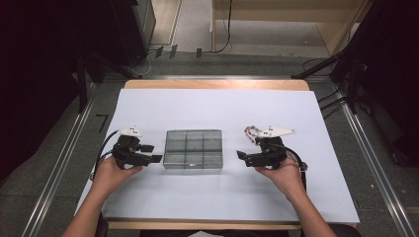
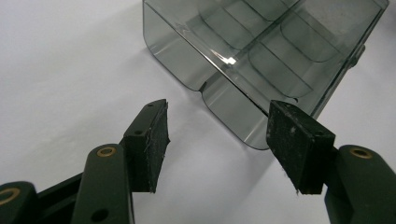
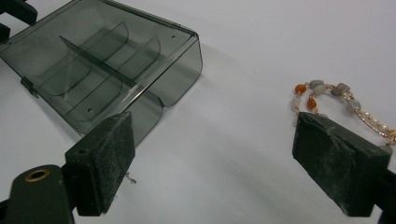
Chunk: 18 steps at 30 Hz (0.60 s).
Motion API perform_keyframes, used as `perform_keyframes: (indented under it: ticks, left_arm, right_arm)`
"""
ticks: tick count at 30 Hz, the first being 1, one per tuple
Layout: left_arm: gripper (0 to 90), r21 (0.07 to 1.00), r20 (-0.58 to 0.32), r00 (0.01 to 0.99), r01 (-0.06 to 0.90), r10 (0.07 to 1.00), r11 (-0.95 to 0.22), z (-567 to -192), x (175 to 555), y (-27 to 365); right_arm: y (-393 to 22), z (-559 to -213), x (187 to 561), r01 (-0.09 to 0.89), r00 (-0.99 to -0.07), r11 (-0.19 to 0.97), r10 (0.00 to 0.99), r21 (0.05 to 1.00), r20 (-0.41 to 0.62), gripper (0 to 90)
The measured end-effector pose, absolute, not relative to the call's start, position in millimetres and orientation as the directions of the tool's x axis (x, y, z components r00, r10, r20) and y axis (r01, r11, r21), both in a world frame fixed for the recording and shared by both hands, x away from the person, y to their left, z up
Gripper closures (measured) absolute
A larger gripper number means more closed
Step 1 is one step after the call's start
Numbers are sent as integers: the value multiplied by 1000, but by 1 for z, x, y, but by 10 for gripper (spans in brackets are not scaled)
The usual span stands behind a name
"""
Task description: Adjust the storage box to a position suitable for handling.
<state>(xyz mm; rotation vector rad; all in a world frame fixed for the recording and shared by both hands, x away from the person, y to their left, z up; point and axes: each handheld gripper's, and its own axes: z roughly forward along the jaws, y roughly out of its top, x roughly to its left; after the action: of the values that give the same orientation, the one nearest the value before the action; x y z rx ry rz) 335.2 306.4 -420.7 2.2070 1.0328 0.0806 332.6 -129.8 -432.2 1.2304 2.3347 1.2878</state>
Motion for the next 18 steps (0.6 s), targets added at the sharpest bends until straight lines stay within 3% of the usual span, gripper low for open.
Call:
perform_keyframes:
  ticks: [7,8,14,18]
  left_arm:
    - [428,620,-228,664,663,712,-419,-419,336,308]
    - [454,623,-244,661,668,710,-407,-418,337,309]
    - [452,627,-237,669,659,704,-415,-416,336,308]
    - [393,629,-238,663,661,709,-408,-415,335,310]
  right_arm:
    - [-125,-432,331,572,-646,292,736,766,202,152]
    - [-125,-432,330,559,-668,309,717,770,198,246]
    - [-122,-432,328,547,-697,343,691,763,190,307]
    - [-120,-432,327,549,-702,361,688,754,182,352]
